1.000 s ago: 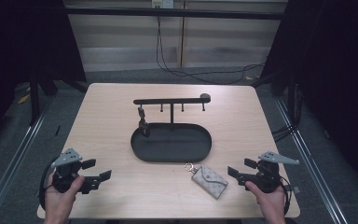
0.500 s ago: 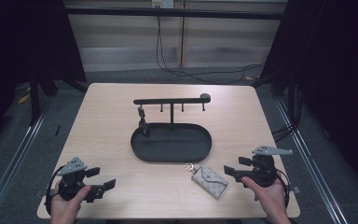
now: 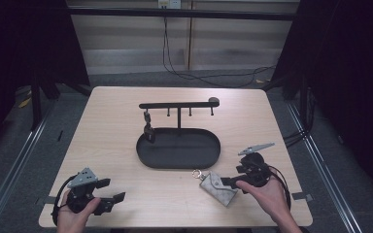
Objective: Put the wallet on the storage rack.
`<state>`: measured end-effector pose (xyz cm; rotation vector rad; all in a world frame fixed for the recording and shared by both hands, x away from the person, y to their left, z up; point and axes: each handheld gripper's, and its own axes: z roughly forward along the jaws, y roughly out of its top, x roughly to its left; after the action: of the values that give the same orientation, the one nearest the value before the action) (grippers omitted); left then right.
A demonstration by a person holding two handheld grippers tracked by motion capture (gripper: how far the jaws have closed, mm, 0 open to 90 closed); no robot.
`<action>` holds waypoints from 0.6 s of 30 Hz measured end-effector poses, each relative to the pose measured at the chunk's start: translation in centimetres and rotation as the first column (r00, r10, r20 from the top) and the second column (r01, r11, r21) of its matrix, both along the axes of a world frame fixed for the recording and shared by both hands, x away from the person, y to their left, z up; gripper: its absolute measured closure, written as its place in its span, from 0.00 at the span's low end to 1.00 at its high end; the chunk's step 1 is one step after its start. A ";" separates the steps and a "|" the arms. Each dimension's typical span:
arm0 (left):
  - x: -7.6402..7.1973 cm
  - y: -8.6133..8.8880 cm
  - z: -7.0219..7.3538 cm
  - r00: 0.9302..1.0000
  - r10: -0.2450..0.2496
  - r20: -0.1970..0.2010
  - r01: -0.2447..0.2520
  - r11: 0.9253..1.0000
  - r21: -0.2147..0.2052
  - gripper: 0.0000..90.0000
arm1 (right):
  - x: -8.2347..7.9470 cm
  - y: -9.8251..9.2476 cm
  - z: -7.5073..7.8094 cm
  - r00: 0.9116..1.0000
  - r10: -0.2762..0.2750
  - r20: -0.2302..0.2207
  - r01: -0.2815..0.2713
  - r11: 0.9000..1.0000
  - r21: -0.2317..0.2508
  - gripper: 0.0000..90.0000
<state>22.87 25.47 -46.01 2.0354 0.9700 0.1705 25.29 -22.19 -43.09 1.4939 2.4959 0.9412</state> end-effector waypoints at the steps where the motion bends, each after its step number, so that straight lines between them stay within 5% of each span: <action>1: 0.0 0.0 0.0 1.000 -0.007 -0.007 0.007 1.000 -0.005 0.23 | 0.1 0.2 0.0 1.000 0.003 -0.012 -0.003 1.000 -0.011 0.23; 9: 0.1 0.1 0.1 1.000 -0.020 -0.009 0.020 1.000 -0.005 0.23 | 1.2 2.2 -0.4 0.990 0.089 -0.112 -0.098 0.992 -0.079 0.20; 18: 0.1 0.0 0.1 0.999 -0.047 0.001 0.047 0.999 0.002 0.22 | 2.4 3.9 -0.7 0.966 0.152 -0.210 -0.183 0.973 -0.138 0.26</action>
<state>22.95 25.47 -45.90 2.0578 0.9212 0.1470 27.66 -18.26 -43.78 1.4088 2.8005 0.6232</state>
